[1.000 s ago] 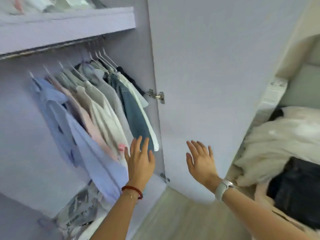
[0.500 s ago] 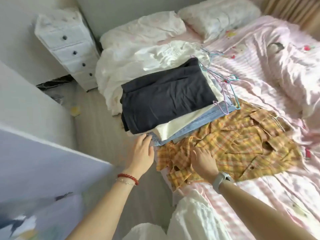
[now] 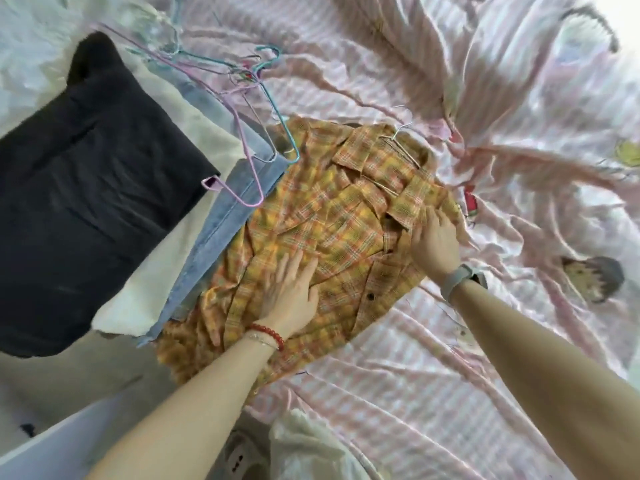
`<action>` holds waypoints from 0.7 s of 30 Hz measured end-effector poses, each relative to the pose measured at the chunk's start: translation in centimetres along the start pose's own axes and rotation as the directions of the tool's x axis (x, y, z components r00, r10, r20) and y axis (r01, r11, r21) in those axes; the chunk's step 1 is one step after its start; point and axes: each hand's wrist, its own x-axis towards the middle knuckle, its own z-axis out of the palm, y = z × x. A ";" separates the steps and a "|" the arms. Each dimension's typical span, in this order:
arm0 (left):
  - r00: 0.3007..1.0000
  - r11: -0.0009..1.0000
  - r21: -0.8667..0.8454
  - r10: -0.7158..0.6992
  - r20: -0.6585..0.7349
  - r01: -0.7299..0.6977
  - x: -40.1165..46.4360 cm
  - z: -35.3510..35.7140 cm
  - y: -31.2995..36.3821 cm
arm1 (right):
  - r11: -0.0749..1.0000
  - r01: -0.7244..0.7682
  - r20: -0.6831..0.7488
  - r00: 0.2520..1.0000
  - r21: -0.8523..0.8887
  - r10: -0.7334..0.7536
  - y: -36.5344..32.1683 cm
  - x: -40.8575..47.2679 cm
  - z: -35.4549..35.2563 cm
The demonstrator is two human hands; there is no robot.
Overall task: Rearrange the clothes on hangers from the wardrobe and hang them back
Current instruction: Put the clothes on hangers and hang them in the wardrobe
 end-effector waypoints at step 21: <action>1.000 0.998 -0.058 0.009 -0.026 -0.010 5.7 -0.7 1.5 | 0.939 -0.277 -0.144 0.940 0.202 0.308 2.9 4.6 1.6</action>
